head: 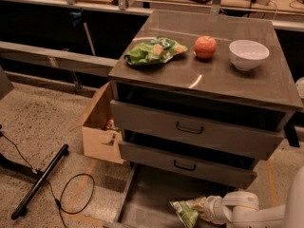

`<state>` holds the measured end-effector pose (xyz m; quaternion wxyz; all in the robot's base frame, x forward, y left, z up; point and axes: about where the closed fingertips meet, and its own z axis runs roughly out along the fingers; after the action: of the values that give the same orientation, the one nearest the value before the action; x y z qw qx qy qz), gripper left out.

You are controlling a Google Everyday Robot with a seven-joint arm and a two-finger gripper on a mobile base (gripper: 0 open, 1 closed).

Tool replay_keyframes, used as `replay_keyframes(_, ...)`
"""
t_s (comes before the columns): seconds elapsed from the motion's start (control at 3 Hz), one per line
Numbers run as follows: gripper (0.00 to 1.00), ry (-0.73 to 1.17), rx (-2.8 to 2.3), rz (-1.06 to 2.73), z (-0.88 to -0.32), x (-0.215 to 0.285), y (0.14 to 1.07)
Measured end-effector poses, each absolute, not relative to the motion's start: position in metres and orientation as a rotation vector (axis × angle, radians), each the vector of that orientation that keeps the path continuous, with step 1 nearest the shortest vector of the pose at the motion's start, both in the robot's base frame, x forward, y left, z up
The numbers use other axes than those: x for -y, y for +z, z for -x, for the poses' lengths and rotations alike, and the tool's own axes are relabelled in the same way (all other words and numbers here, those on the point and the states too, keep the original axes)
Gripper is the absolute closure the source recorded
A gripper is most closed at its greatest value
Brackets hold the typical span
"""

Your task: Pick green jalapeno chip bag from bottom drawer and place on counter

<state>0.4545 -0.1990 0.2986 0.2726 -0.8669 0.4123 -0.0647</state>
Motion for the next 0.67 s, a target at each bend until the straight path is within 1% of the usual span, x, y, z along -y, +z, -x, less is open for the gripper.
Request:
replay_keyframes(0.33, 1.0, -0.195, -1.093, 2.233, -0.445, 0.22, 0.333)
replay_keyframes(0.67, 1.0, -0.177, -1.061, 2.191, -0.445, 0.209, 0.341)
